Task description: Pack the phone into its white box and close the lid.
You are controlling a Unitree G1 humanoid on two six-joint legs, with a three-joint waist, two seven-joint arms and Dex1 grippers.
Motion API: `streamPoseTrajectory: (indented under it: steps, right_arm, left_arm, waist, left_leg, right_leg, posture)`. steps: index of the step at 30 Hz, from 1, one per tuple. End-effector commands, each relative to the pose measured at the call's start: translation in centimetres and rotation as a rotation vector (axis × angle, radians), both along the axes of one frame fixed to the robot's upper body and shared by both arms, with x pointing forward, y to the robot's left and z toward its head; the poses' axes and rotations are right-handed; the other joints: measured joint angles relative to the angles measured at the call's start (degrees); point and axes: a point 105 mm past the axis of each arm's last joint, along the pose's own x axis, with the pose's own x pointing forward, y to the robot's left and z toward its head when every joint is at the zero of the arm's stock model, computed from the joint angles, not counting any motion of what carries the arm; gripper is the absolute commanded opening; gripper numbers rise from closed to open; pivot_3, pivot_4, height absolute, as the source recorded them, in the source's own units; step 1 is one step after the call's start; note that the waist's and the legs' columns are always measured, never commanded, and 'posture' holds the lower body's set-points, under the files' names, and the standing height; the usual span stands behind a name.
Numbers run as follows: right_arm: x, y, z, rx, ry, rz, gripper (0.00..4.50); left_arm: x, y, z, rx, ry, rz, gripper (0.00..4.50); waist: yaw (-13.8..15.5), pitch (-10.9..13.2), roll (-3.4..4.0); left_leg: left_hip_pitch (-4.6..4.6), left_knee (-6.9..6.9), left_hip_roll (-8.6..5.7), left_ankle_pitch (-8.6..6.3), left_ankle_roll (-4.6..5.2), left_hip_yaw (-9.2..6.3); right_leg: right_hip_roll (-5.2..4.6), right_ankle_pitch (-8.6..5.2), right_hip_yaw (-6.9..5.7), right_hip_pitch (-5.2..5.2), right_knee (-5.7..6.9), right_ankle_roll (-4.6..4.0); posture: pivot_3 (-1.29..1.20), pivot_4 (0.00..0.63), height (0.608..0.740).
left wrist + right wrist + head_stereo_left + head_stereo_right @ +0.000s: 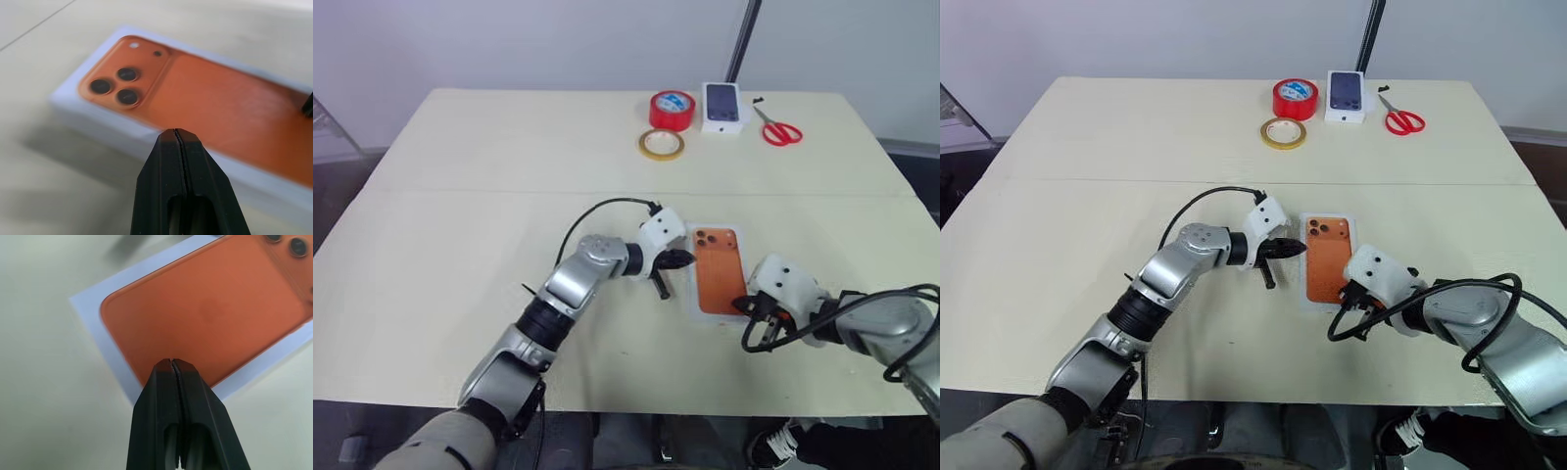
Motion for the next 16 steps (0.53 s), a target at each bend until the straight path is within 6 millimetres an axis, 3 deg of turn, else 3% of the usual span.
streamPoseTrajectory:
  steps: [1,6,11,16]
  right_arm:
    - [1.6,-0.3,3.4,0.054,-0.213,-0.028,0.04]
    - [2.6,-1.9,4.9,0.107,-0.297,-0.07,0.04]
    - [3.3,-3.5,5.5,0.213,-0.319,-0.125,0.04]
    - [3.7,-4.1,4.9,0.246,-0.311,-0.149,0.04]
  left_arm:
    - [1.7,4.9,2.7,-0.076,-0.065,0.135,0.0]
    - [2.9,13.2,4.3,-0.069,-0.144,0.339,0.0]
    - [2.1,19.9,3.3,-0.009,-0.157,0.511,0.0]
    - [1.2,22.2,3.2,-0.025,-0.153,0.579,0.0]
  waist:
    - [-0.59,0.0,0.02]
    - [-0.59,0.01,0.01]
    - [-0.53,0.0,0.01]
    - [-0.3,0.01,0.02]
  left_leg:
    - [-0.02,-0.02,0.02,0.0,0.0,-0.02]
    - [-0.04,-0.03,0.03,0.0,-0.01,0.01]
    - [-0.04,-0.03,-0.01,0.0,-0.01,0.0]
    - [-0.04,-0.06,0.0,0.0,0.0,-0.03]
  right_leg:
    - [-0.01,0.0,0.0,-0.03,0.01,0.0]
    - [-0.03,0.0,0.0,-0.08,0.02,0.0]
    - [-0.1,0.0,-0.01,-0.03,-0.02,0.0]
    - [-0.15,0.0,-0.02,-0.03,-0.02,0.0]
  posture:
    - [0.0,0.15,0.74]
    - [0.0,0.15,0.74]
    - [0.0,0.15,0.74]
    - [0.0,0.15,0.74]
